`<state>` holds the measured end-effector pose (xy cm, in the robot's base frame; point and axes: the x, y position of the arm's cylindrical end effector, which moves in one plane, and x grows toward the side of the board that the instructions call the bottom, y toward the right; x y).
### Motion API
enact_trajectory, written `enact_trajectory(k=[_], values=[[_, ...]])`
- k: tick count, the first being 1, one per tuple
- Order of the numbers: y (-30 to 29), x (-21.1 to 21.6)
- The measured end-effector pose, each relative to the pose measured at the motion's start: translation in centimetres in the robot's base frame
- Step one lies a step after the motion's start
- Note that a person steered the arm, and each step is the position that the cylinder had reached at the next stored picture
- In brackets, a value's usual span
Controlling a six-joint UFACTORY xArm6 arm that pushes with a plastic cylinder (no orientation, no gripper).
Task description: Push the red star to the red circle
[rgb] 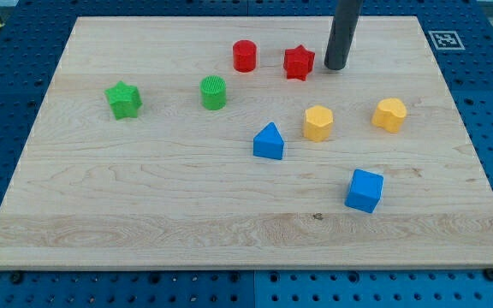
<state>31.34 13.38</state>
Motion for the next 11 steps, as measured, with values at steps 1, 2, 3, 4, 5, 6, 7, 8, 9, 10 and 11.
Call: enact_trajectory(k=[1,2,3,4,5,6,7,8,9,10,11], values=[[-0.1,0.0],[-0.7,0.0],[-2.3,0.0],[-3.1,0.0],[-3.3,0.2],[-3.3,2.1],[-3.3,2.3],[-3.3,2.3],[-4.8,2.3],[-7.4,2.2],[-7.5,2.2]])
